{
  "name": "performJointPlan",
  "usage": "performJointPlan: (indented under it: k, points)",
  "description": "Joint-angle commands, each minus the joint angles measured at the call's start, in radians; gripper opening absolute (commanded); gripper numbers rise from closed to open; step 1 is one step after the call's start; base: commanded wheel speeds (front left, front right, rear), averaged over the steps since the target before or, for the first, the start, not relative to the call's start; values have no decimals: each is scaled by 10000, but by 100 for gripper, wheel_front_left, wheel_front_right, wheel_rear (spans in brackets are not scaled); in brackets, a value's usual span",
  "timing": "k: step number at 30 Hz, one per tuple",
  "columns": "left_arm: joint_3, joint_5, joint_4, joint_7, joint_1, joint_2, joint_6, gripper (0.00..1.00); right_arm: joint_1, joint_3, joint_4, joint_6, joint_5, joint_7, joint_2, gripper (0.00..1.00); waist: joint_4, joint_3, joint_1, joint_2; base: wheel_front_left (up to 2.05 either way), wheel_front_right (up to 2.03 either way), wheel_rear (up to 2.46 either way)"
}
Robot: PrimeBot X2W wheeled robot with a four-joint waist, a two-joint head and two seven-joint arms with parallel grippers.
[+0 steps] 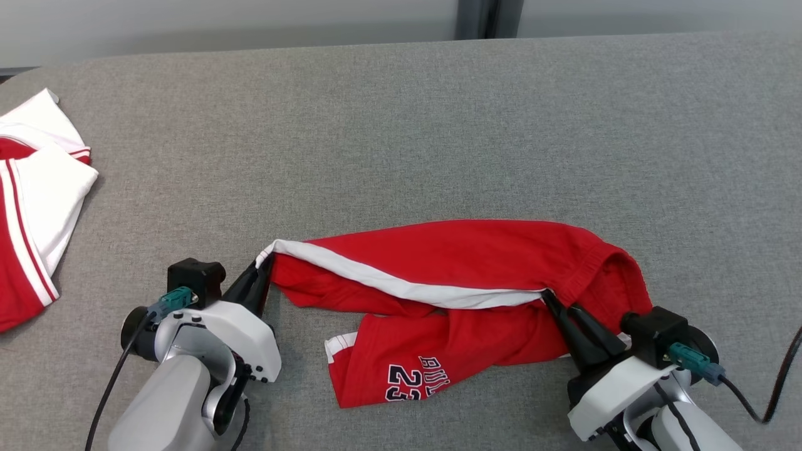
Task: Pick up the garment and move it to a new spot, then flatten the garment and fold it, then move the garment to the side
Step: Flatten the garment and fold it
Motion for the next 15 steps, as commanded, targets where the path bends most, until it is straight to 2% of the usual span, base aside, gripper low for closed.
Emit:
performJointPlan:
  k: [1, 8, 15]
  points:
    - [50, -4, -67, -83, -162, 54, 45, 0, -93, -36, -66, 13, 83, -88, -102, 0, -6, -7, 0, 0, 0, 0, 0]
    - [169, 313, -1319, -682, -622, 353, 304, 0, -502, -547, -1092, 15, 171, -390, -493, 0, -136, -152, 0, 0, 0, 0, 0]
    - [586, 509, -3453, -780, -1642, 767, 719, 0, -1577, -1158, -2501, 13, 246, -87, -1219, 0, -312, -570, 0, 0, 0, 0, 0]
